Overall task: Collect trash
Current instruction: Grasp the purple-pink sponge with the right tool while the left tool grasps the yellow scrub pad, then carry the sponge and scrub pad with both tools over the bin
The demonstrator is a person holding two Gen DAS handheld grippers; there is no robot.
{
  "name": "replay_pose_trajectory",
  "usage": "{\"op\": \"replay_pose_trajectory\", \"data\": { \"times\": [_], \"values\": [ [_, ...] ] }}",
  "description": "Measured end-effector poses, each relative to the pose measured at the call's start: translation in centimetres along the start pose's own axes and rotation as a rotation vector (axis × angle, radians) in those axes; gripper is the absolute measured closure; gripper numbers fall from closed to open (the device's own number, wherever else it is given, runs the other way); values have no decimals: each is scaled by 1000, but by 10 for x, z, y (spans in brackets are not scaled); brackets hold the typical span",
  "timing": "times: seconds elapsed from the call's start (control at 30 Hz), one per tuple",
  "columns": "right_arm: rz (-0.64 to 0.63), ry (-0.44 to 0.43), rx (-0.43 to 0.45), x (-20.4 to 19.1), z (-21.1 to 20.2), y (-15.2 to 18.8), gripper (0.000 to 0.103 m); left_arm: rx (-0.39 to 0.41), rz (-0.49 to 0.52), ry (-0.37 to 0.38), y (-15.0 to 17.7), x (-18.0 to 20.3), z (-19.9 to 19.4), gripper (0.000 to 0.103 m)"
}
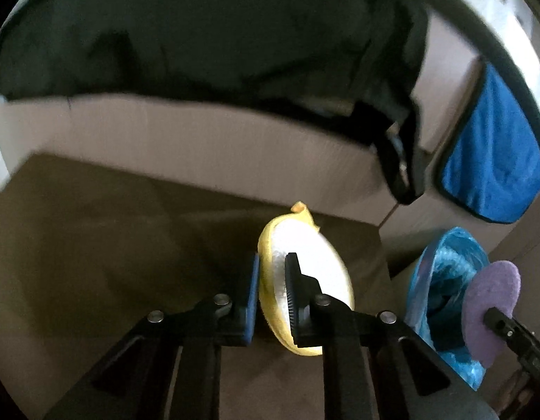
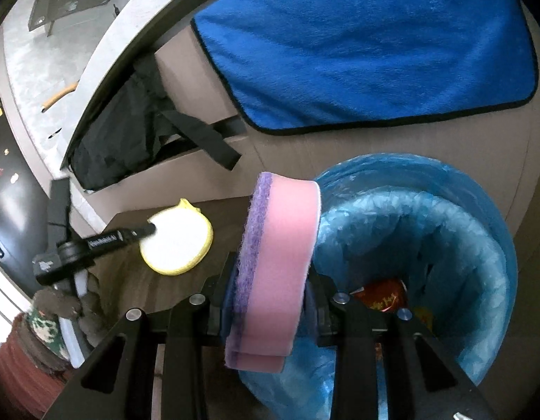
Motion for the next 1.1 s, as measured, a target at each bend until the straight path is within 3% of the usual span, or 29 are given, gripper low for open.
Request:
{"op": "replay_pose_trajectory", "data": {
  "times": [0.23,0.43,0.53,0.83,0.97,1.1],
  "values": [
    [-17,-123,-94,-39,22,8,73,32,185,-78,3,10,-39,90],
    [-44,-225,-226,-85,68,18,73,14,157,-13,13,2,-48,90],
    [-51,-234,-270,-98,89,25,74,8,134,31,16,4,-44,89],
    [-114,-196,-254,-111,95,22,75,-53,41,133,17,3,-22,84],
    [-115,-181,-259,-110,91,22,75,-64,42,107,20,8,-10,86],
    [-152,-132,-234,-111,73,19,75,-16,38,87,20,10,-24,89]
  ]
}}
Point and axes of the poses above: each gripper's, at about its wrist camera, not at the fingertips, and z roughly the way its jaws point, x to its right, y to its underside, the point moved 1 cm from there along z, roughly the way its jaws point, and after that the axes turned 4 degrees about y, right-handed, at the moved point
